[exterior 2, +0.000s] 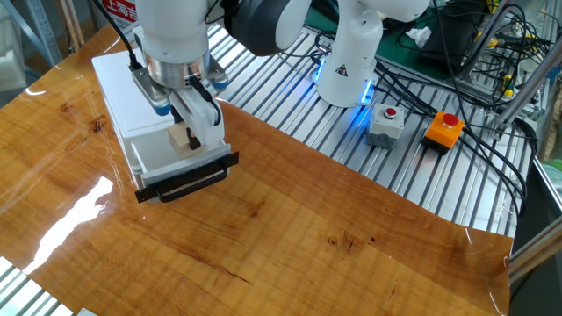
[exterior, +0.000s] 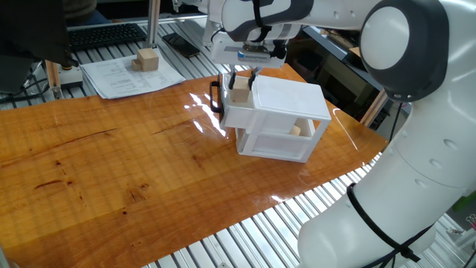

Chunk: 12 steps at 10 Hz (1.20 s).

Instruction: Put things in the drawer

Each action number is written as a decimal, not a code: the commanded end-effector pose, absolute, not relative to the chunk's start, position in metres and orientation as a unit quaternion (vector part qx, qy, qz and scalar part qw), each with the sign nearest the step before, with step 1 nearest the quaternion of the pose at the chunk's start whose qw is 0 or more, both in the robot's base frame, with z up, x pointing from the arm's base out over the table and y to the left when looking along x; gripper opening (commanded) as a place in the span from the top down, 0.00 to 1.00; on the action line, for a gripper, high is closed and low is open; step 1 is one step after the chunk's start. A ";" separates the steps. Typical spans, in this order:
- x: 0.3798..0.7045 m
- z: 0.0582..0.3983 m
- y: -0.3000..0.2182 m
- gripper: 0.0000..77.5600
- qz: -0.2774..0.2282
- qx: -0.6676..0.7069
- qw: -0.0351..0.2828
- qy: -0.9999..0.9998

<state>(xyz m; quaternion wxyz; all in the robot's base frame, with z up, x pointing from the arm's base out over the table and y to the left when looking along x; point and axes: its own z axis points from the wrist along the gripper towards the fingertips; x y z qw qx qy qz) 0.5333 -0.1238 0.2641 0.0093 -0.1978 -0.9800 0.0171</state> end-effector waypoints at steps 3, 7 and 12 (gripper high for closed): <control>0.533 0.261 -0.127 0.98 0.017 -0.198 0.007 -0.980; 0.533 0.260 -0.126 0.98 0.017 -0.205 0.006 -0.979; 0.533 0.260 -0.126 0.00 0.017 -0.205 0.006 -0.979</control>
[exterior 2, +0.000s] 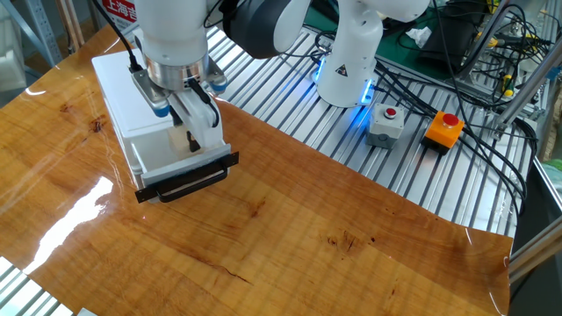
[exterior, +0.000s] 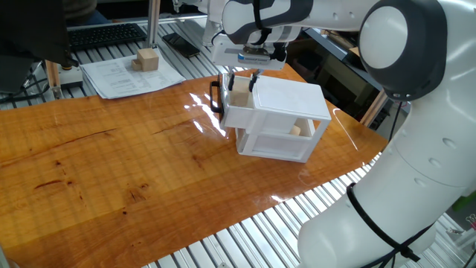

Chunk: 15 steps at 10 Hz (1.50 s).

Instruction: Put things in the drawer

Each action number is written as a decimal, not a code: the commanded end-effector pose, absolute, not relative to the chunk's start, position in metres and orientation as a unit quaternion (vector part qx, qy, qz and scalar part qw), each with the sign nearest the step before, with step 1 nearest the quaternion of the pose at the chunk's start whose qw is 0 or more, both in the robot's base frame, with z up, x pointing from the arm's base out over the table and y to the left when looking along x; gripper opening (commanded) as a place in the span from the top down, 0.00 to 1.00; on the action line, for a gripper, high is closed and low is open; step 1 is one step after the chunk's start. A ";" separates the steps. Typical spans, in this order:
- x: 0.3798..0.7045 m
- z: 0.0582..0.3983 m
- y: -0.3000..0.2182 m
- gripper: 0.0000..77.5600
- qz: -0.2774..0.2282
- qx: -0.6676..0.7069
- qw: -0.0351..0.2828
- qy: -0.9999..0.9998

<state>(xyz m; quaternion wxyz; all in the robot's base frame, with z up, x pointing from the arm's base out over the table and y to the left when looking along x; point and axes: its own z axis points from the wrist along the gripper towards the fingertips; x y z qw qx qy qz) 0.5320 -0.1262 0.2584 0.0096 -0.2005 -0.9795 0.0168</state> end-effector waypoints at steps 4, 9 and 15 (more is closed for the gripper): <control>0.533 0.260 -0.126 0.00 0.017 -0.205 0.006 -0.979; 0.534 0.269 -0.119 0.00 0.017 -0.215 0.013 -0.976; 0.546 0.273 -0.102 0.00 0.013 -0.234 0.015 -0.972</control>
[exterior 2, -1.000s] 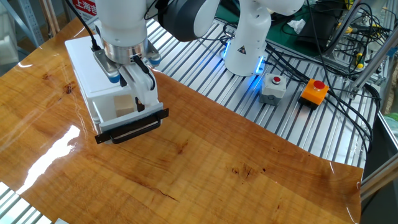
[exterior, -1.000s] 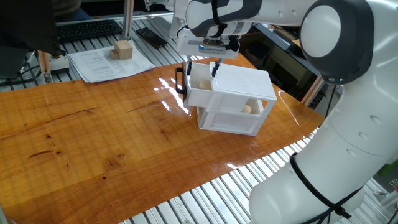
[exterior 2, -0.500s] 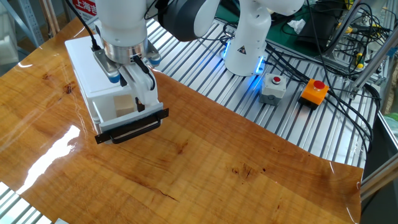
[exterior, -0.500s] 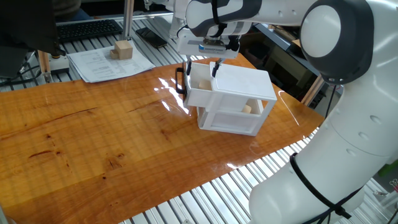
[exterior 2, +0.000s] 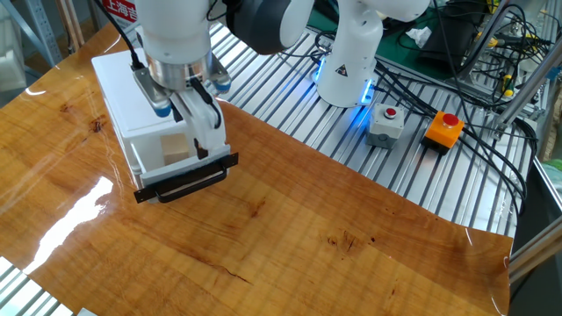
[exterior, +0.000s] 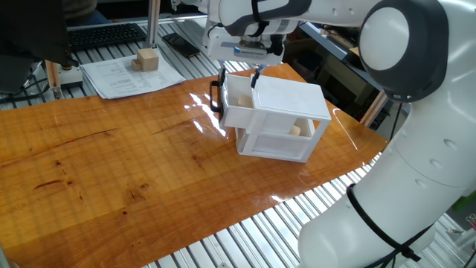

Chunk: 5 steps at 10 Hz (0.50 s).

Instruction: Put things in the drawer

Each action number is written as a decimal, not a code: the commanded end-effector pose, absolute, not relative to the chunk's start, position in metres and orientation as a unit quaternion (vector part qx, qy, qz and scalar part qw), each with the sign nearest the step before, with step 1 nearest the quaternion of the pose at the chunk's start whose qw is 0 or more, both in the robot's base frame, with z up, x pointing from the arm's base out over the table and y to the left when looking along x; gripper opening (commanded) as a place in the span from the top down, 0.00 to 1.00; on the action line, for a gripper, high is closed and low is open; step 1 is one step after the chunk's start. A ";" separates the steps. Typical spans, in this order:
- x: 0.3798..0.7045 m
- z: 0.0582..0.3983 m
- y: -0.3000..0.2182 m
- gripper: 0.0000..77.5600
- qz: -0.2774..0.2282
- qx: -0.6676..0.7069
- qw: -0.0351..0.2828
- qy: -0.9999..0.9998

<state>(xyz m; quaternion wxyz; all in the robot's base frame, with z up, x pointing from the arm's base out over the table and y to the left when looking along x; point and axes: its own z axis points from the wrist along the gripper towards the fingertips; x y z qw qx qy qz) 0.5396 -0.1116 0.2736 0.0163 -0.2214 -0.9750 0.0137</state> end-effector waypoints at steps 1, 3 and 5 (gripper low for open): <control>0.548 0.272 -0.097 0.00 0.013 -0.238 0.015 -0.971; 0.555 0.272 -0.086 0.00 0.013 -0.250 0.015 -0.968; 0.559 0.270 -0.074 0.00 0.013 -0.267 0.013 -0.964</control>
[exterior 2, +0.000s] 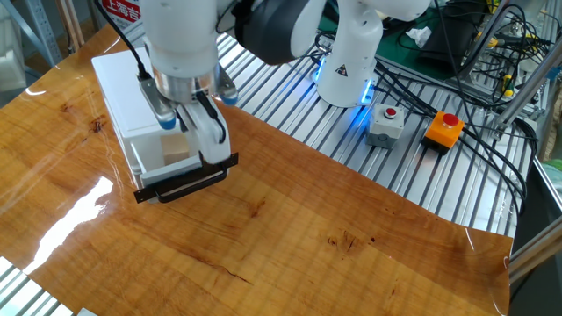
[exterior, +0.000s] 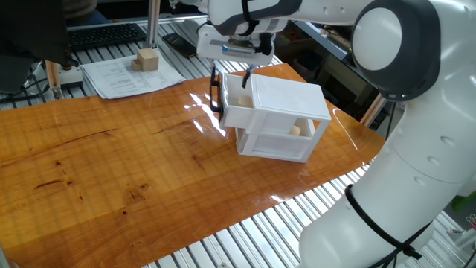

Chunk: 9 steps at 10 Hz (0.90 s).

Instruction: Put things in the drawer

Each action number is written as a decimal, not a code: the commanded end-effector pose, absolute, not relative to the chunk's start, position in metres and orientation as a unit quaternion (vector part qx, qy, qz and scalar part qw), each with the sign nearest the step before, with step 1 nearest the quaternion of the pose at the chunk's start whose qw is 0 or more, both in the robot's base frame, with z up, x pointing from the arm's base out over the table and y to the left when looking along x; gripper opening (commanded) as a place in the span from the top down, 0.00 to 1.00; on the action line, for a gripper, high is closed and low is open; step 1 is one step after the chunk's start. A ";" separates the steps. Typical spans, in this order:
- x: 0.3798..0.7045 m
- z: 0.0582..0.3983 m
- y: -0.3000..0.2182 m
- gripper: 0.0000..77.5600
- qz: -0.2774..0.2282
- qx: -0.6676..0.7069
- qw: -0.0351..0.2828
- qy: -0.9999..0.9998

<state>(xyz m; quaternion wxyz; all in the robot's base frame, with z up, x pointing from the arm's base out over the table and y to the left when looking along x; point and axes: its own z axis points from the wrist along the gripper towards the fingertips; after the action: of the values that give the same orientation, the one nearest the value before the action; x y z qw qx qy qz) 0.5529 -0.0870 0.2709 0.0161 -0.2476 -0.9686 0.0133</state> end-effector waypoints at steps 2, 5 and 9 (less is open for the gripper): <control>0.562 0.267 -0.065 0.00 0.013 -0.278 0.011 -0.960; 0.568 0.266 -0.054 0.00 0.013 -0.292 0.011 -0.956; 0.576 0.263 -0.044 0.00 0.009 -0.302 0.009 -0.953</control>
<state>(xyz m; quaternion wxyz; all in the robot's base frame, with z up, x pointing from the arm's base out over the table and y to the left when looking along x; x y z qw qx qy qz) 0.5748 -0.0453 0.2627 0.0115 -0.3006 -0.9536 0.0105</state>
